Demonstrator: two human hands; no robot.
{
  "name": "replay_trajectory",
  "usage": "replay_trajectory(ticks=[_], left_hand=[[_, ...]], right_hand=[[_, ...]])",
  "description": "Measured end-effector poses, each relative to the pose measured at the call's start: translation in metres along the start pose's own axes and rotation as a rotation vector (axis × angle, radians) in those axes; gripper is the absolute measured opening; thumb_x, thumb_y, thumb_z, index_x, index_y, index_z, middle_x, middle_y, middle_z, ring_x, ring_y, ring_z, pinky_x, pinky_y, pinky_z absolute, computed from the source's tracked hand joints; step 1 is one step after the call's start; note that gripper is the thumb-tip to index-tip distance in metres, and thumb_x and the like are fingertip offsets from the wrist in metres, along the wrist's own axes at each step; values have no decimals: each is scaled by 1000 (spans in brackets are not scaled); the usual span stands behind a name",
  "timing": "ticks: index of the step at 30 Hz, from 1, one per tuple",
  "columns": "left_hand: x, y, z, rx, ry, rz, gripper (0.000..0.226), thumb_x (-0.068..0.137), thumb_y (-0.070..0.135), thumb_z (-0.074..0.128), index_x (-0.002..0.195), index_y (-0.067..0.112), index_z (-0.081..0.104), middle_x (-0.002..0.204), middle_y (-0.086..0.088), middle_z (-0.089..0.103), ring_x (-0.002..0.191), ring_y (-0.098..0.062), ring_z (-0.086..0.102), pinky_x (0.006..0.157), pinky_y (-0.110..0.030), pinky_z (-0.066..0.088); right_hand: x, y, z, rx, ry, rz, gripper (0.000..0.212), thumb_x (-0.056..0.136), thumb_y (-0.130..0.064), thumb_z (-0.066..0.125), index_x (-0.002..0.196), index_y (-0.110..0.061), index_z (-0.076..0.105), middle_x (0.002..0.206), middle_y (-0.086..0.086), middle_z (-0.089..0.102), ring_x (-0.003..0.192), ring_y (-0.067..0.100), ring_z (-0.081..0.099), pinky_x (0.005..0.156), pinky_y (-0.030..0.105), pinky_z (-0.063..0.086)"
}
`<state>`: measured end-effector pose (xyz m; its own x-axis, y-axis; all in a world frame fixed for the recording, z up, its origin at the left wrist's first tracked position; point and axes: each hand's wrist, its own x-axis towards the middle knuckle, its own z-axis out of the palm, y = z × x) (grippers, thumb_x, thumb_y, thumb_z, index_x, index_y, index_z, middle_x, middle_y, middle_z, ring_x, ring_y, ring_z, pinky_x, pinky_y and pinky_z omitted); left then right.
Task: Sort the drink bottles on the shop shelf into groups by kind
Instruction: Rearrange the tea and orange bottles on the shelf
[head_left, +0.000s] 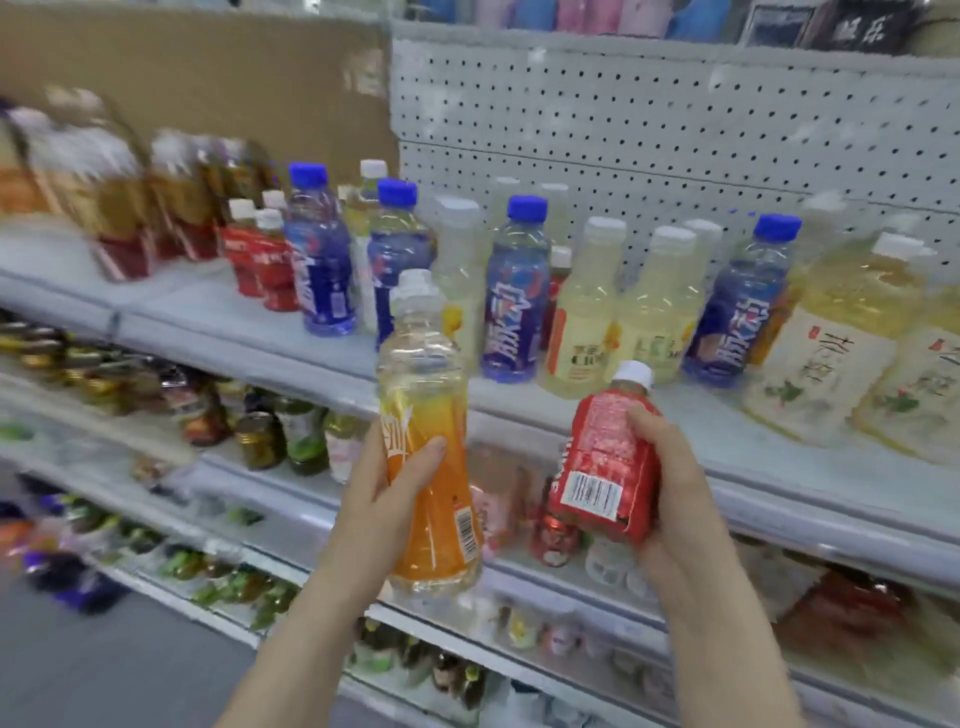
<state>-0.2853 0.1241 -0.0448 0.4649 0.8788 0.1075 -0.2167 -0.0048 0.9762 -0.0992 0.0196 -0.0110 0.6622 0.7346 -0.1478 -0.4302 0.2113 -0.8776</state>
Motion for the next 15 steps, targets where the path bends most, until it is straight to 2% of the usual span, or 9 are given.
replay_trajectory(ticks=[2,3,5,7,10,13,15], left_hand=[[-9,5,-52,1,61,-9,40,76,40,64,116,42,62,109,5,73,101,-17,70,84,-39,55],[-13,8,-78,-3,94,-13,40,76,41,65,116,44,62,109,8,73,101,-15,71,83,-38,55],[-22,12,-129,18,167,-19,46,72,48,69,117,46,60,107,13,73,99,-13,71,78,-34,56],[-28,17,-178,38,222,-37,53,71,59,73,120,49,57,109,11,72,101,-17,71,79,-37,57],[-34,30,-238,72,320,-62,37,76,61,63,111,58,55,112,14,70,102,-16,70,85,-42,56],[-34,42,-280,82,383,-72,48,72,60,58,120,51,55,114,10,71,103,-19,70,89,-47,55],[-28,46,-302,69,414,-62,56,73,60,59,127,45,54,115,7,70,103,-21,70,90,-49,55]], right_hand=[[-3,36,41,10,-53,93,17,88,-25,64,103,-19,64,81,8,73,66,25,70,71,45,56],[-5,54,62,-9,-90,120,22,87,-26,64,107,-18,65,85,8,75,71,26,71,71,45,58],[-11,86,106,-76,-165,147,49,76,-31,74,121,-16,64,105,13,76,87,28,73,78,47,60],[-17,115,147,-123,-222,137,61,71,-31,80,127,-17,61,121,19,70,95,28,73,82,48,60],[-27,146,201,-233,-304,112,63,75,-37,72,135,-29,54,121,9,69,102,24,72,81,45,61],[-27,165,246,-291,-378,81,61,77,-41,74,134,-39,53,125,1,67,108,22,70,90,48,59],[-17,169,273,-309,-380,41,67,73,-44,81,134,-43,53,128,0,64,113,24,67,95,53,56]])
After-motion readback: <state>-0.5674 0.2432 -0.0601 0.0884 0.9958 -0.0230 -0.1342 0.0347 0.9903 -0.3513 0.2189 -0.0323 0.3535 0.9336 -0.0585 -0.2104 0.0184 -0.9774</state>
